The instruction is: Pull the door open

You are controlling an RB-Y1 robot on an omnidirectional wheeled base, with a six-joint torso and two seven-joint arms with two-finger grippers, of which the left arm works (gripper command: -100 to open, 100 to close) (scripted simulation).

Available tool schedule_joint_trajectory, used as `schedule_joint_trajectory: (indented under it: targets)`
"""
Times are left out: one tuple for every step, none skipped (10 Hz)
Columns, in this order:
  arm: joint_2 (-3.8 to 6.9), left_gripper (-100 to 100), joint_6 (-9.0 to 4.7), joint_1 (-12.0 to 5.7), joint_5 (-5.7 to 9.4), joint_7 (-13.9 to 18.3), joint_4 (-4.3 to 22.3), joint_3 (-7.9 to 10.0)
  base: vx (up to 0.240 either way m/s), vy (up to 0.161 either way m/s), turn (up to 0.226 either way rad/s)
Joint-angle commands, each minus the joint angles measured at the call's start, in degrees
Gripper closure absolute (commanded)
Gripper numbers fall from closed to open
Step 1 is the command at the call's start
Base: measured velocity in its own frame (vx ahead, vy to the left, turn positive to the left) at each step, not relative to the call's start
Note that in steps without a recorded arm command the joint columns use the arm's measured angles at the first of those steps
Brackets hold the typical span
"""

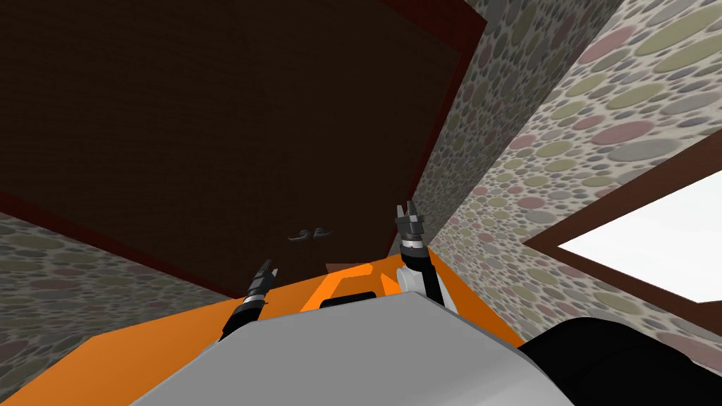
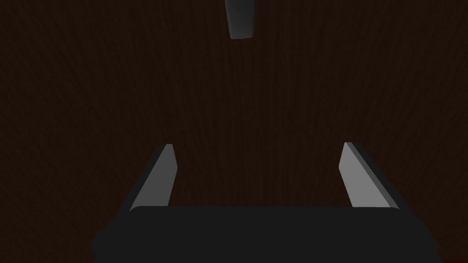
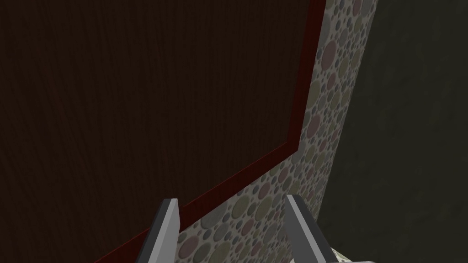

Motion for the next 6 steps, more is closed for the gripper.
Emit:
schedule_joint_trajectory:
  targets:
    - [0.20,-100,0.73,1.01,1.04,-0.8,-0.2,1.92,0.025,0.062,-0.145]
    - [0.20,-100,0.73,1.01,1.04,-0.8,-0.2,1.92,0.023,0.055,-0.081]
    - [0.40,-100,0.73,0.90,1.82,-1.3,0.8,3.31,0.036,0.063,-0.168]
    - [0.31,-100,0.70,0.56,2.24,-1.6,1.3,4.03,0.063,0.096,-0.247]
    - [-0.19,-100,0.61,-0.26,2.53,-1.9,1.8,4.46,0.136,0.138,-0.286]
    - [-0.67,-100,0.53,-0.90,2.50,-2.1,1.8,4.34,0.171,0.120,-0.203]
